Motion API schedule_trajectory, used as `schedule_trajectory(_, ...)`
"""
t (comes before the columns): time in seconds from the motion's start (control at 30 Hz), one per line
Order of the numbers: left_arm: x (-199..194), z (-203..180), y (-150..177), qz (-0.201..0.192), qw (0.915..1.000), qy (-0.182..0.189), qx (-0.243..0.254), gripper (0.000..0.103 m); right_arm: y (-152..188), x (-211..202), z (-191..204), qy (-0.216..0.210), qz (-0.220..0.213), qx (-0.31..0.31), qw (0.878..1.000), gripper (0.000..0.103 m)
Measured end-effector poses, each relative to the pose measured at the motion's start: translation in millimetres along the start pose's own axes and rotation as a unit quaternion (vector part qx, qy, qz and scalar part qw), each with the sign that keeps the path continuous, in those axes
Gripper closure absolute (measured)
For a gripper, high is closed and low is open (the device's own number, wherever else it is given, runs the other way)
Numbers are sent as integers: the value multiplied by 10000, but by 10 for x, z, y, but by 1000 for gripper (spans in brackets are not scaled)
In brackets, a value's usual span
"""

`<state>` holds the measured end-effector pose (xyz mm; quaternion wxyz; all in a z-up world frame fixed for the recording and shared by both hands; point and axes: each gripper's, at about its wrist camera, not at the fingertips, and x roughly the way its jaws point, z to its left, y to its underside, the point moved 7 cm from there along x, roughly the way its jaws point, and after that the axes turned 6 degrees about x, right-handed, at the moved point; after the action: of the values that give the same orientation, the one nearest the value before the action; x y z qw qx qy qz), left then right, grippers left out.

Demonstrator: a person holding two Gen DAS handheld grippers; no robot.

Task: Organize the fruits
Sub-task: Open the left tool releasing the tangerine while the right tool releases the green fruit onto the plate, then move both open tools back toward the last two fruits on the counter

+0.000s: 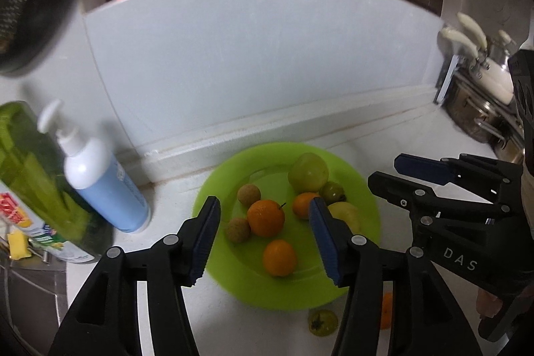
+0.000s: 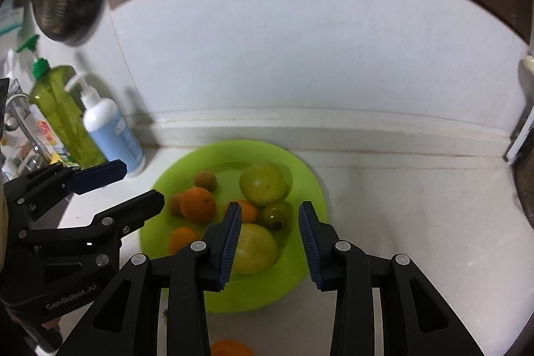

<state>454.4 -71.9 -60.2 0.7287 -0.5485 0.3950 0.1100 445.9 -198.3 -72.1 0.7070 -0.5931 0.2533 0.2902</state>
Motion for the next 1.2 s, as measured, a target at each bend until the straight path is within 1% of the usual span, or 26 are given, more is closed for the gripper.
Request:
schedule_trajectory(0.13, -220, 12, -10, -179, 9998, 2, 6, 44, 13, -227, 67, -47, -192, 32, 9998, 62)
schedule_trajectory(0.27, -431, -9, 18, -323, 9995, 35, 63, 43, 55, -480, 127, -60, -385, 43, 9992, 62)
schedule_trajectory(0.33, -531, -24, 32, -398, 9991, 24, 127, 42, 94, -598, 160, -63, -469, 32, 9989, 58)
schedule_trajectory(0.4, -619, -43, 55, -465, 9988, 28, 178, 40, 131, -705, 177, -50, -527, 20, 9986, 57)
schedule_trajectory(0.43, -671, -53, 76, -500, 9985, 34, 202, 40, 150, -747, 188, -50, -559, 16, 9984, 56)
schedule_trajectory(0.53, -789, -72, 125, -577, 9980, 58, 251, 38, 216, -845, 236, -18, -612, -15, 9981, 50)
schedule_trajectory(0.6, -860, -82, 169, -616, 9976, 58, 296, 35, 270, -922, 262, 14, -649, -35, 9979, 48)
schedule_trajectory(0.67, -909, -96, 220, -640, 9974, 64, 339, 35, 326, -975, 288, 61, -675, -55, 9977, 44)
schedule_trajectory(0.73, -939, -111, 273, -650, 9971, 48, 384, 33, 380, -1011, 298, 93, -698, -61, 9975, 44)
schedule_trajectory(0.93, -963, -138, 472, -673, 9962, 29, 550, 31, 608, -1052, 292, 206, -637, -46, 9977, 43)
schedule_trajectory(1.2, -913, -289, 736, -656, 9938, 140, 892, 31, 902, -985, 265, 314, -363, -66, 9988, 43)
